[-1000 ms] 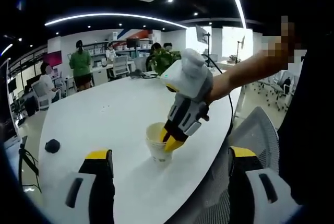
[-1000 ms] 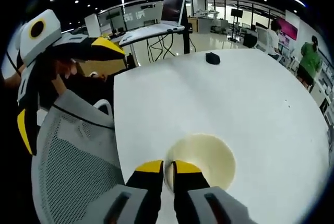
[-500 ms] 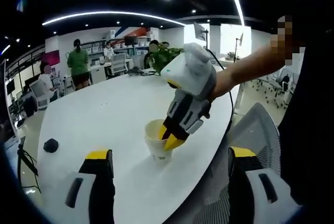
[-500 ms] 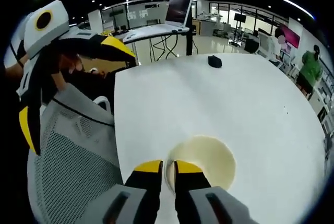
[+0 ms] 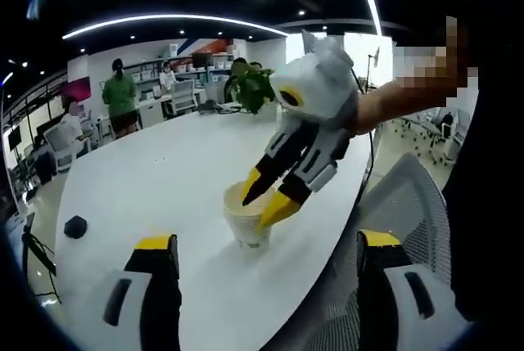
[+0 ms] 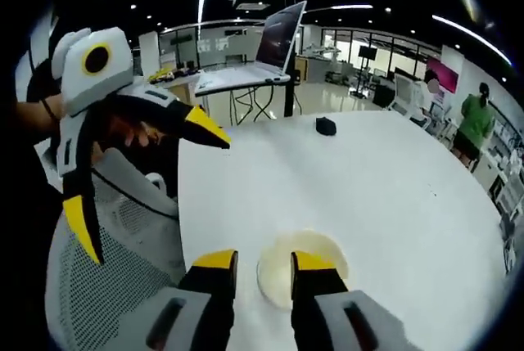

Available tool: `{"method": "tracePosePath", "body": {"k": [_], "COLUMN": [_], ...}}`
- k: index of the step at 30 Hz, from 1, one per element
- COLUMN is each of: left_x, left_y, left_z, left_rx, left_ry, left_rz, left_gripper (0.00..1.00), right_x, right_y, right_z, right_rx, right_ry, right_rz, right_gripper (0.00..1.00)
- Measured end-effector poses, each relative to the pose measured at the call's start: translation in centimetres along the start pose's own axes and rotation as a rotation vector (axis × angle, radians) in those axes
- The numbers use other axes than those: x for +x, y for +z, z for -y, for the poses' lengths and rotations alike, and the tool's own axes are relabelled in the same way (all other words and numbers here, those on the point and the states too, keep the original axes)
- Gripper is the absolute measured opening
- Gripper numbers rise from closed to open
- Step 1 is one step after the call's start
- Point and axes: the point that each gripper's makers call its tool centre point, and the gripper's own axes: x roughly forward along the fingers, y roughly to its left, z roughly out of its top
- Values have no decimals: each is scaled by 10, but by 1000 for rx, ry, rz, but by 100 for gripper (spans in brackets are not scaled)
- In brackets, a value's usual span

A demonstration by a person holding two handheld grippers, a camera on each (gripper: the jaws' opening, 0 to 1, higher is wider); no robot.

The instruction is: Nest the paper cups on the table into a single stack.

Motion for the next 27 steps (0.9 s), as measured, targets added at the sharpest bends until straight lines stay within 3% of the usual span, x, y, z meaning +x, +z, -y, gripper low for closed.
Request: {"method": "tracePosePath", "body": {"k": [7, 14, 23, 27], "left_x": [22, 46, 68, 77], "left_y": [-8, -11, -29, -35], "left_z": [7, 4, 8, 4], "left_rx": [45, 54, 70, 61], "left_ry": [-50, -64, -122, -119], "left_rz": [-42, -37, -89, -86], "left_gripper": [89, 87, 86, 82], "right_x": [-19, -20, -10, -9], "right_y": [4, -9, -22, -23], "right_z": [12, 17, 11, 14], "right_rx": [24, 66, 106, 103], "right_ry": [-82, -138, -174, -206], "right_rz": [126, 142, 135, 136], "right_gripper": [41, 58, 60, 60]}}
